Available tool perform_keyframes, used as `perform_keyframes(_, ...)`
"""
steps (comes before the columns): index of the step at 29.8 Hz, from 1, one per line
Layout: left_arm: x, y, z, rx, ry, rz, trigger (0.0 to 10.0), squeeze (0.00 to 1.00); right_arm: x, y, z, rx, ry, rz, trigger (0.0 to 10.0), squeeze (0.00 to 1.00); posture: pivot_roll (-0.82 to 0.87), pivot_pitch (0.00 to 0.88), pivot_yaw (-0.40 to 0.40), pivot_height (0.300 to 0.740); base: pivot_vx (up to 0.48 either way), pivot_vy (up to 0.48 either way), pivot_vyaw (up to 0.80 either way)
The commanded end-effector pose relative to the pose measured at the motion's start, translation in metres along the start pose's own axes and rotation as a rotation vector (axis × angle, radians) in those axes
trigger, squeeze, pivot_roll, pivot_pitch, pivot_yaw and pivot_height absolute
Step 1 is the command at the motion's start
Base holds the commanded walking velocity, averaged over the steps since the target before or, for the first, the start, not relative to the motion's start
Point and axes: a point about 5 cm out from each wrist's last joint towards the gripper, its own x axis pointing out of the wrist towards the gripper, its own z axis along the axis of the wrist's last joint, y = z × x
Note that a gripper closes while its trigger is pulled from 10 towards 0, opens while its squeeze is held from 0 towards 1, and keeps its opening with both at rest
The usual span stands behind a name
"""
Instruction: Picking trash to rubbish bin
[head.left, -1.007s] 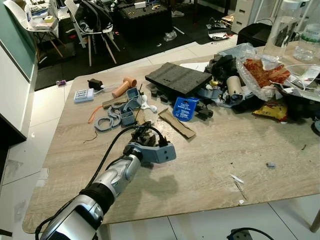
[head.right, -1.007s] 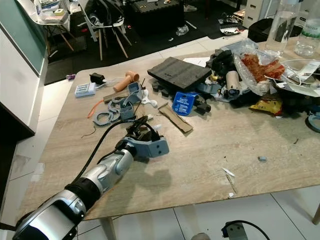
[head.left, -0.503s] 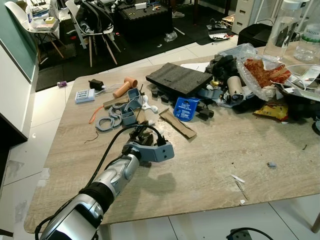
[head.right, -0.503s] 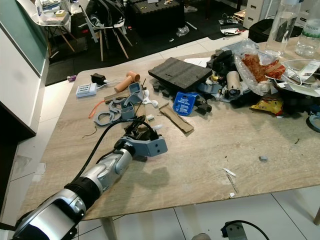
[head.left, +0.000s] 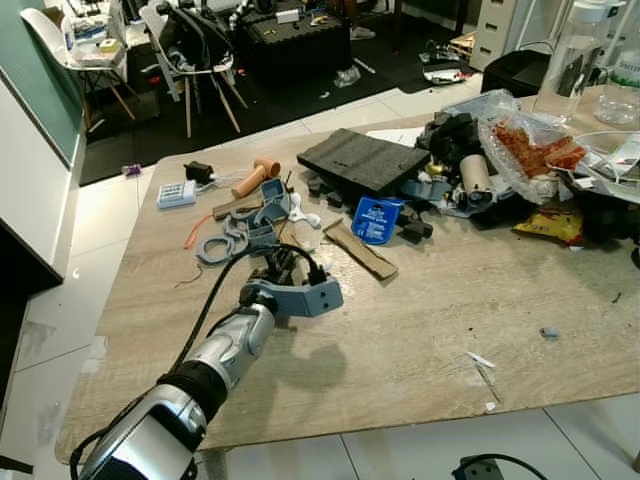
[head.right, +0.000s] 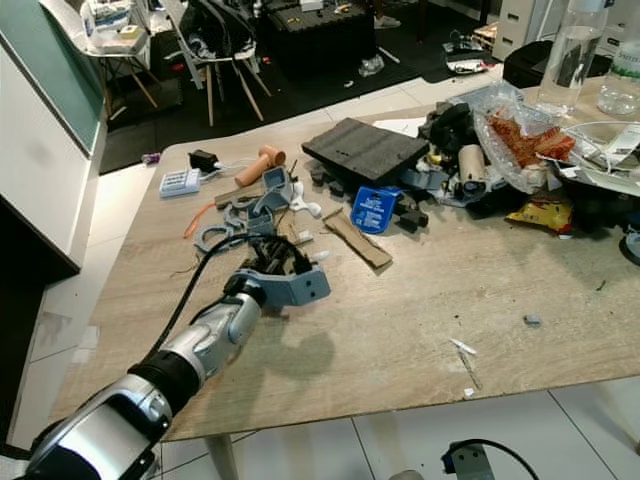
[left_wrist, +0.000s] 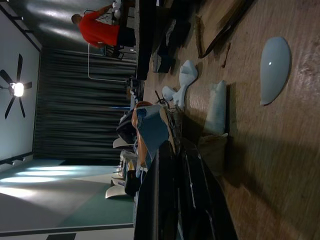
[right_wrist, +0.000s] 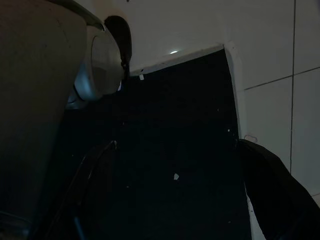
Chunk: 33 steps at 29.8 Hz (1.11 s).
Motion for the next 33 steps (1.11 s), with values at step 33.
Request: perform_keyframes(33, -0.041, 0.103, 0.003, -1.129, -0.627, -0.107, 3.6, 0.00, 0.000, 0.007, 0.007, -0.050, -0.013, 0.030, 10.0, 0.00, -0.11, 0.040, 0.111, 0.740, 0.000, 0.000, 0.00)
